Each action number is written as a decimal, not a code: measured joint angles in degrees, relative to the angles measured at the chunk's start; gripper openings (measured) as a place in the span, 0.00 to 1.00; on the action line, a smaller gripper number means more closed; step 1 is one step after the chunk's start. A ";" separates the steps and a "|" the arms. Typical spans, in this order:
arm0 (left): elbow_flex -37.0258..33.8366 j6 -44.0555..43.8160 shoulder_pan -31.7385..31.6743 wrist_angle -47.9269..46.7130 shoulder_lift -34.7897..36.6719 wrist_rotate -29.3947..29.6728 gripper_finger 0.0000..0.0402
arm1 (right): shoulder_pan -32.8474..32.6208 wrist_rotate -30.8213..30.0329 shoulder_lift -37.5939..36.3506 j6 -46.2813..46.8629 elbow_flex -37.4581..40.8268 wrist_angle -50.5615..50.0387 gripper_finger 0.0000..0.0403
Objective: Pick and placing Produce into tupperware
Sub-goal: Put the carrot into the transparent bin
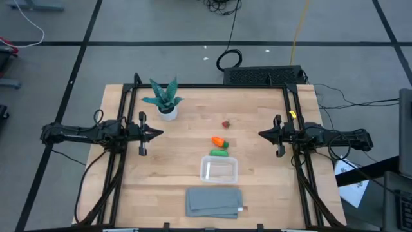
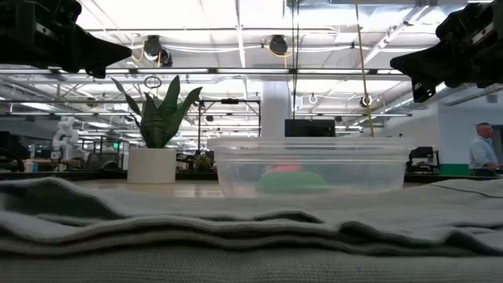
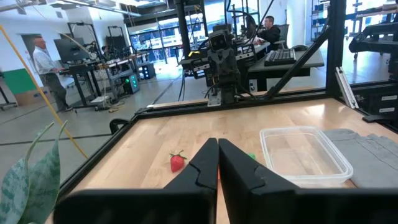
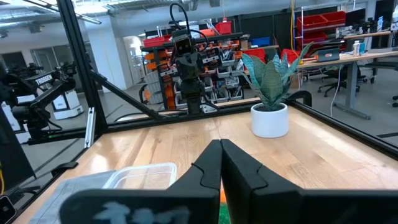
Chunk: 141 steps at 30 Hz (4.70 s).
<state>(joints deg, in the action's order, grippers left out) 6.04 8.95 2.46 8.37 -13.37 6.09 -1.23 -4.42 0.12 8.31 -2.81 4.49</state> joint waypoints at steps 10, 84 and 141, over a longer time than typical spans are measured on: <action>0.02 0.00 -0.01 0.02 0.00 -0.01 0.05 | 0.00 0.02 0.00 -0.02 0.02 0.02 0.00; 0.02 -4.17 -0.02 4.75 -0.13 0.28 0.01 | 0.01 0.02 0.00 -0.11 0.01 1.25 0.00; 0.02 0.31 -0.05 5.22 -0.13 2.81 0.04 | 0.15 -6.48 40.36 2.20 -10.70 19.08 0.00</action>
<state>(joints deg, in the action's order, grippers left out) 6.07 9.26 2.41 13.59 -13.50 8.91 -1.08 -10.91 40.48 10.51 -13.51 23.57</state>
